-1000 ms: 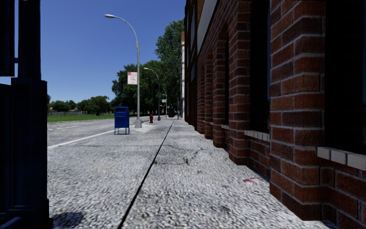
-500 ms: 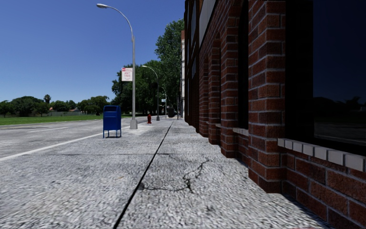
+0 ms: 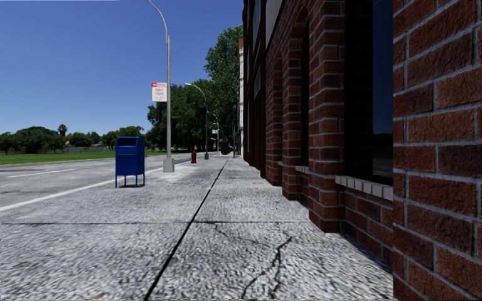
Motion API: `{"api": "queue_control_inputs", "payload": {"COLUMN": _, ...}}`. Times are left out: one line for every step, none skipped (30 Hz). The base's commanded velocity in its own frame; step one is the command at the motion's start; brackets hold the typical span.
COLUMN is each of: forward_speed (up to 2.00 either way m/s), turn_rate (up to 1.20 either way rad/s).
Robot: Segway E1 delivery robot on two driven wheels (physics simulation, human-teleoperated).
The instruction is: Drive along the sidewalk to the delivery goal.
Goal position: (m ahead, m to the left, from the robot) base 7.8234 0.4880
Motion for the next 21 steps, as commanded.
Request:
{"api": "queue_control_inputs", "payload": {"forward_speed": 2.00, "turn_rate": 0.00}}
{"api": "queue_control_inputs", "payload": {"forward_speed": 2.00, "turn_rate": 0.00}}
{"api": "queue_control_inputs", "payload": {"forward_speed": 2.00, "turn_rate": 0.00}}
{"api": "queue_control_inputs", "payload": {"forward_speed": 2.00, "turn_rate": 0.00}}
{"api": "queue_control_inputs", "payload": {"forward_speed": 2.00, "turn_rate": 0.00}}
{"api": "queue_control_inputs", "payload": {"forward_speed": 2.00, "turn_rate": 0.00}}
{"api": "queue_control_inputs", "payload": {"forward_speed": 2.00, "turn_rate": 0.00}}
{"api": "queue_control_inputs", "payload": {"forward_speed": 2.00, "turn_rate": 0.00}}
{"api": "queue_control_inputs", "payload": {"forward_speed": 2.00, "turn_rate": 0.00}}
{"api": "queue_control_inputs", "payload": {"forward_speed": 2.00, "turn_rate": 0.00}}
{"api": "queue_control_inputs", "payload": {"forward_speed": 2.00, "turn_rate": 0.00}}
{"api": "queue_control_inputs", "payload": {"forward_speed": 2.00, "turn_rate": 0.00}}
{"api": "queue_control_inputs", "payload": {"forward_speed": 2.00, "turn_rate": 0.00}}
{"api": "queue_control_inputs", "payload": {"forward_speed": 2.00, "turn_rate": 0.00}}
{"api": "queue_control_inputs", "payload": {"forward_speed": 2.00, "turn_rate": 0.00}}
{"api": "queue_control_inputs", "payload": {"forward_speed": 2.00, "turn_rate": 0.00}}
{"api": "queue_control_inputs", "payload": {"forward_speed": 2.00, "turn_rate": 0.00}}
{"api": "queue_control_inputs", "payload": {"forward_speed": 2.00, "turn_rate": 0.00}}
{"api": "queue_control_inputs", "payload": {"forward_speed": 2.00, "turn_rate": 0.00}}
{"api": "queue_control_inputs", "payload": {"forward_speed": 2.00, "turn_rate": 0.00}}
{"api": "queue_control_inputs", "payload": {"forward_speed": 2.00, "turn_rate": 0.00}}
